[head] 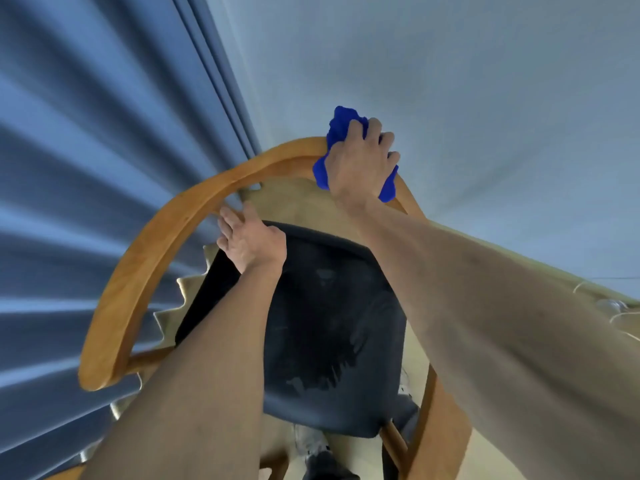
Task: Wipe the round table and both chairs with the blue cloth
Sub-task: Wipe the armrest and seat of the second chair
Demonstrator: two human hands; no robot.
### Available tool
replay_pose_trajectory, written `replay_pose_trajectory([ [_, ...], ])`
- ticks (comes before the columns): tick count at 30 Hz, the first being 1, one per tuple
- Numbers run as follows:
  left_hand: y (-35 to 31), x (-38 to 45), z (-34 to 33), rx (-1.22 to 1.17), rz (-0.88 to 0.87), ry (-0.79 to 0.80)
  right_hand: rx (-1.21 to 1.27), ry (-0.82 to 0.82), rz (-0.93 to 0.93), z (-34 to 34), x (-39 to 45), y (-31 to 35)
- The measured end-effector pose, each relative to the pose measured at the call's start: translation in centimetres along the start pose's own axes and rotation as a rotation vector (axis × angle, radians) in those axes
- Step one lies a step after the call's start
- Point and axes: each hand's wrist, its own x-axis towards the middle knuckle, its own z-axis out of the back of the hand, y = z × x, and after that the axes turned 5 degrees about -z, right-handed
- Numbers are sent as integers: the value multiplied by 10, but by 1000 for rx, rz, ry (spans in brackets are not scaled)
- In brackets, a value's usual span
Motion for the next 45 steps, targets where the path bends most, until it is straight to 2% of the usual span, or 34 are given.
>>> replay_pose_trajectory([
  [4, -8, -36, -17, -12, -29, 45, 17, 45, -292, 12, -26, -69],
  [6, -12, -58, -26, -15, -39, 69, -5, 75, -375, 11, -54, -108],
  [10, -21, -104, -40, -35, -82, 115, -66, 8, -293, 5, -96, -151],
  [22, -29, -238, -70, -115, -86, 196, 17, 67, -328, 37, -140, -200],
  [33, 14, -328, -95, -78, 154, 333, -3, 22, -281, 49, -221, -244],
  [38, 23, -345, -92, -95, 184, 363, 11, -31, -290, 50, -252, -242],
  [45, 28, -348, -77, -108, 128, 362, -53, -55, -221, 60, -306, -248],
])
